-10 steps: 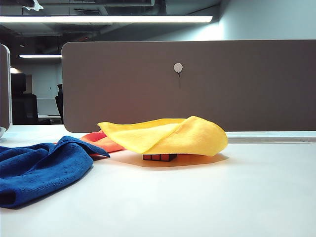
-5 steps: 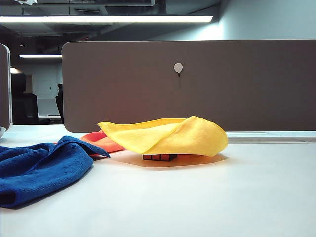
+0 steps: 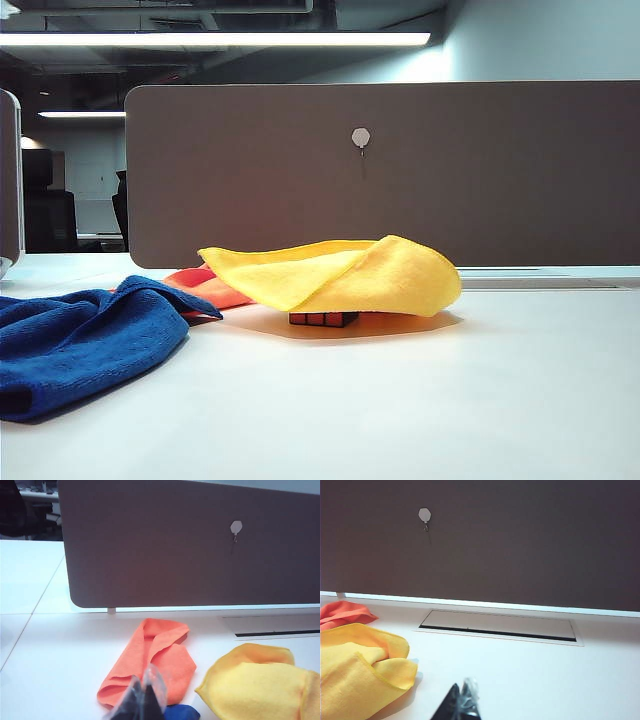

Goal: Pick up a rag that is the same color as the top surface of the Rubik's Cube and cover the cube with it.

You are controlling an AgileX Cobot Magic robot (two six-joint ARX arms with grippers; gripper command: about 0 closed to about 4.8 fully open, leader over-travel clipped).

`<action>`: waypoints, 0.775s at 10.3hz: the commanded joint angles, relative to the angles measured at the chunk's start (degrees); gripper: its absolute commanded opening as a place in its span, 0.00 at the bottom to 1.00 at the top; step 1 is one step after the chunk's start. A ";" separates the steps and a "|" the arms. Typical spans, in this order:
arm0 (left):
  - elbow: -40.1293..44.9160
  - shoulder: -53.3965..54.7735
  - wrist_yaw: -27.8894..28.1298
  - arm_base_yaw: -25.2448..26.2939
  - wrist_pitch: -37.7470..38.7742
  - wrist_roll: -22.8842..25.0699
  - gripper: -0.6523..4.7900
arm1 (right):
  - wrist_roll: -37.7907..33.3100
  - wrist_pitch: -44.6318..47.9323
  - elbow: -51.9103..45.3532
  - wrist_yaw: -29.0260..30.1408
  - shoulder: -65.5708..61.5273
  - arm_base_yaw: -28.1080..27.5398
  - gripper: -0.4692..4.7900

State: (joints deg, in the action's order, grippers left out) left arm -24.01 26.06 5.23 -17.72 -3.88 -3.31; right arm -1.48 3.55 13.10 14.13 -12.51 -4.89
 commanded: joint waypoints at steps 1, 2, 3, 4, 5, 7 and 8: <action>2.99 -7.98 2.62 0.02 4.63 -0.20 0.11 | -2.34 0.02 0.24 0.17 0.09 -0.02 0.08; 3.54 -11.43 4.15 0.02 8.26 -0.17 0.11 | -3.48 -0.24 -0.66 0.85 0.33 0.00 0.08; 3.61 -14.23 4.20 0.02 11.39 -0.15 0.11 | -4.33 0.31 -2.51 1.05 1.25 0.00 0.08; 3.61 -15.15 4.20 0.02 12.28 -0.15 0.11 | -4.92 0.90 -3.21 1.05 1.68 0.00 0.08; 3.67 -18.84 4.20 0.02 15.78 -0.17 0.11 | -6.05 4.74 -7.76 1.05 5.81 0.00 0.08; 3.69 -21.38 4.20 0.02 19.39 -0.33 0.11 | -6.05 5.14 -10.40 1.05 9.66 0.00 0.08; 3.69 -21.94 4.20 0.02 20.11 -0.68 0.11 | -6.08 5.22 -10.93 1.05 10.38 0.02 0.08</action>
State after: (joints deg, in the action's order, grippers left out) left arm -20.27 4.64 9.26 -17.72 15.35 -3.51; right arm -7.29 7.57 2.48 15.05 -2.74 -4.91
